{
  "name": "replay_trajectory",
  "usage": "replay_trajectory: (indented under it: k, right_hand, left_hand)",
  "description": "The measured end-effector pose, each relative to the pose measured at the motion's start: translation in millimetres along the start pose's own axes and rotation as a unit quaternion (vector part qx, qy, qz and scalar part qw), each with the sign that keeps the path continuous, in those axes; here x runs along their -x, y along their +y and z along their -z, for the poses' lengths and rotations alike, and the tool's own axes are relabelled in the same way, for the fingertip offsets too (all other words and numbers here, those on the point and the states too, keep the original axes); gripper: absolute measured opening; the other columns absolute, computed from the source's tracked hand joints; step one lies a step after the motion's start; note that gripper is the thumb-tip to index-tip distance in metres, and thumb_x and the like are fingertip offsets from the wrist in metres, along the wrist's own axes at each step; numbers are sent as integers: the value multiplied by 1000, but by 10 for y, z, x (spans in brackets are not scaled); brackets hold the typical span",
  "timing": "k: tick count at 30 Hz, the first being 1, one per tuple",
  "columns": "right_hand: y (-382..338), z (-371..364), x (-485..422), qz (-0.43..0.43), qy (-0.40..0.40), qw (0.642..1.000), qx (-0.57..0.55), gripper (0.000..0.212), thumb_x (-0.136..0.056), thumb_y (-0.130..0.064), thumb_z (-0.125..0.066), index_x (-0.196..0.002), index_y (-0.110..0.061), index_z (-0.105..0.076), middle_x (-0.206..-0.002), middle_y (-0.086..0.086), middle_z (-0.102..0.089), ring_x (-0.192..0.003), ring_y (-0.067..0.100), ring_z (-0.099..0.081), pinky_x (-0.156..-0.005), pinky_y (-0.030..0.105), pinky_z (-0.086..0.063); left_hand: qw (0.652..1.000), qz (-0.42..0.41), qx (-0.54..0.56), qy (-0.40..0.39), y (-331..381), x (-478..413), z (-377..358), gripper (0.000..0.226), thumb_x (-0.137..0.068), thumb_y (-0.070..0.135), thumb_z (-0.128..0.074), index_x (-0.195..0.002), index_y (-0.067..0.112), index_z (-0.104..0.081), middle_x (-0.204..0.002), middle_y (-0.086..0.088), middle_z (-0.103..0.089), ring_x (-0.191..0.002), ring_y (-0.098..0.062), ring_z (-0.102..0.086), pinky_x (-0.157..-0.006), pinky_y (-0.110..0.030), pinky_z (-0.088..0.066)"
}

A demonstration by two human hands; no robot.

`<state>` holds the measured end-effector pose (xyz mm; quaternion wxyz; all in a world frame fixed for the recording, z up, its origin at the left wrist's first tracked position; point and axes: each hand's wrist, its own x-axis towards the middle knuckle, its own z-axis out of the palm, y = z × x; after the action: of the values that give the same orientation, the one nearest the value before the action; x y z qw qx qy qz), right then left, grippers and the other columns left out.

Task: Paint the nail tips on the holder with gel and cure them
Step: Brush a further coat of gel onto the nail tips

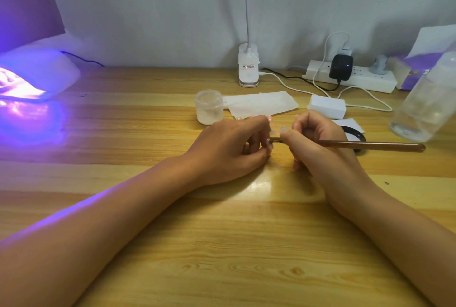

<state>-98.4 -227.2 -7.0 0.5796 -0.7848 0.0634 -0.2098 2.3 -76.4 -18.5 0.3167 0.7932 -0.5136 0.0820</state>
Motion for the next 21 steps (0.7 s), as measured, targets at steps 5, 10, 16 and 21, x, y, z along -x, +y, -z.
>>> replay_trajectory:
  k: [5, 10, 16, 21]
  right_hand:
    - [10, -6, -2, 2, -2, 1000, 1, 17, -91, -12, -61, -83, -2, -49, -62, 1, -47, -57, 12, -44, -51, 28, -40]
    - [-13, -9, 12, 9, -13, 999, 29, 16, -90, -14, -61, -81, -6, -50, -64, 4, -47, -61, 17, -44, -59, 39, -39]
    - [-42, -28, 36, 21, -28, 998, 60, 16, -88, -15, -61, -84, -3, -52, -65, 7, -50, -62, 18, -44, -61, 39, -40]
    - [-66, -33, 32, 21, -22, 998, 58, 22, -80, -17, -60, -80, 2, -49, -66, 7, -47, -63, 20, -45, -59, 42, -43]
  left_hand:
    - [1000, 4, -11, -2, 1, 7, -8, 22, -88, 29, -65, -87, 39, -45, -67, 16, -54, -62, -1, -50, -56, -26, -37]
    - [1000, 3, -21, -2, -12, 5, -22, 18, -88, 31, -64, -90, 36, -47, -67, 15, -53, -62, 2, -49, -57, -27, -39]
    - [999, -3, -36, -2, -19, -2, -21, 16, -86, 34, -61, -92, 38, -46, -66, 17, -51, -61, 4, -48, -57, -29, -40]
    - [999, -1, -34, -4, -26, 0, -22, 10, -87, 35, -60, -95, 32, -54, -66, 16, -52, -62, 4, -49, -56, -27, -39]
